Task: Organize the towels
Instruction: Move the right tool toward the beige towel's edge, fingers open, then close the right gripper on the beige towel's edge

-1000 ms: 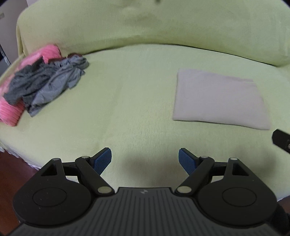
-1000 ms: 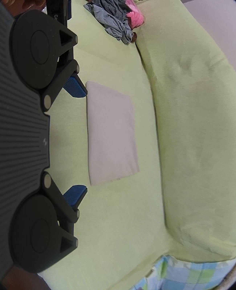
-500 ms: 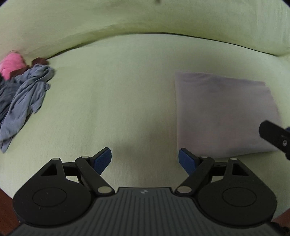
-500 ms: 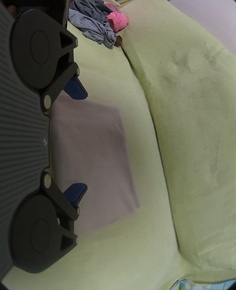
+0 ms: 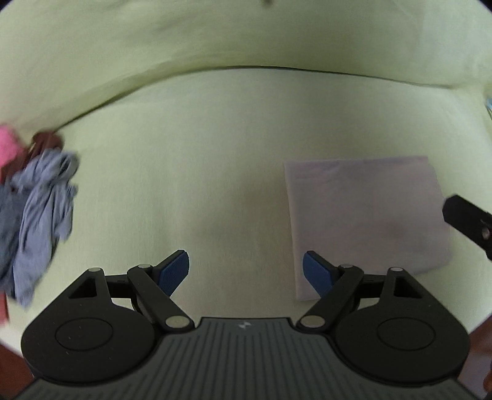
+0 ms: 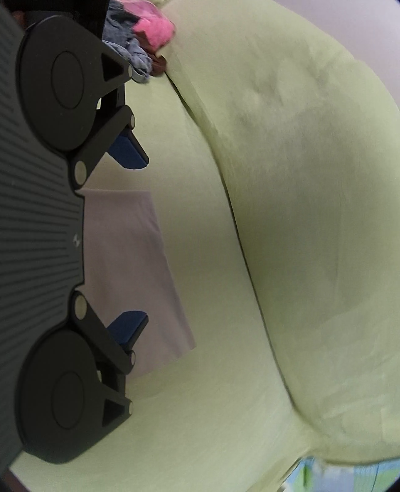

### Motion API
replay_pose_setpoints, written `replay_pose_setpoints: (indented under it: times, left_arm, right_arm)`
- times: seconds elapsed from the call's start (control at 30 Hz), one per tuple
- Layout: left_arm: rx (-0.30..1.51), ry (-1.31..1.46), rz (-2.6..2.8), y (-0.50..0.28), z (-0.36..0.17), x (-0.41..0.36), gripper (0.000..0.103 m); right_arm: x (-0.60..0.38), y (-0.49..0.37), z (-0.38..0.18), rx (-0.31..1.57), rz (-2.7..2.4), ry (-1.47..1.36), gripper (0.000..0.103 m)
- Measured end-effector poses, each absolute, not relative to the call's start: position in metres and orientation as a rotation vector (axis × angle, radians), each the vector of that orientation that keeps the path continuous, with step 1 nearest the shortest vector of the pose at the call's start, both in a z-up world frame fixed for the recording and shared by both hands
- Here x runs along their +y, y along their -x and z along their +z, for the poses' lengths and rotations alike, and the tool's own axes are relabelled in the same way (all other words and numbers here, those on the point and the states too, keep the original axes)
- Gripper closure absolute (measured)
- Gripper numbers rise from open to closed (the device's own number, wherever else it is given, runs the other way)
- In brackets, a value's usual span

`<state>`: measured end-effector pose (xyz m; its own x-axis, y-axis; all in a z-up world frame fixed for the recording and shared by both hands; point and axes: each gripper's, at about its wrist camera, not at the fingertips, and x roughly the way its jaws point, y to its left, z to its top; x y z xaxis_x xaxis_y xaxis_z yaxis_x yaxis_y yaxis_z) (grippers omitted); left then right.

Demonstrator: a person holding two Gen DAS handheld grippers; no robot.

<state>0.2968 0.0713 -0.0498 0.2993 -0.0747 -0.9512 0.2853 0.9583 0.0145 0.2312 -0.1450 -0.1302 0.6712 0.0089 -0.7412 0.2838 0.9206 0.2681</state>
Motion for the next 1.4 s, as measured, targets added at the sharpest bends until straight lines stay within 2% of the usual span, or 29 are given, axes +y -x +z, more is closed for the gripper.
replay_pose_setpoints:
  times: [0.33, 0.4, 0.57, 0.63, 0.7, 0.97, 1.07, 1.17, 1.4]
  left_arm:
    - [1.218, -0.409, -0.514, -0.323, -0.073, 0.114, 0.02]
    - [1.227, -0.416, -0.534, -0.32, -0.073, 0.12, 0.02]
    - [1.267, -0.384, -0.595, -0.319, -0.072, 0.13, 0.02]
    - [1.272, -0.383, -0.612, -0.323, -0.075, 0.131, 0.02]
    - [1.279, -0.382, -0.649, -0.325, -0.083, 0.131, 0.02]
    - [1.26, -0.47, -0.818, -0.34, -0.114, 0.131, 0.02]
    - [1.22, -0.53, -0.878, -0.344, -0.118, 0.127, 0.02]
    - [1.178, -0.567, -0.926, -0.351, -0.122, 0.126, 0.02]
    - [1.214, -0.492, -0.996, -0.37, -0.137, 0.124, 0.02]
  right_arm:
    - [-0.054, -0.185, -0.141, 0.726, -0.519, -0.584, 0.007]
    - [-0.034, -0.167, -0.145, 0.73, -0.541, -0.638, 0.017]
    - [-0.016, -0.143, -0.143, 0.705, -0.543, -0.711, 0.021]
    - [-0.008, -0.14, -0.146, 0.673, -0.533, -0.734, 0.026]
    - [0.0, -0.136, -0.152, 0.648, -0.524, -0.744, 0.038]
    - [0.013, -0.128, -0.206, 0.564, -0.647, -0.947, 0.042]
    - [0.02, -0.131, -0.234, 0.511, -0.702, -1.063, 0.056]
    - [0.027, -0.134, -0.259, 0.461, -0.756, -1.192, 0.056]
    - [0.037, -0.133, -0.286, 0.388, -0.832, -1.267, 0.057]
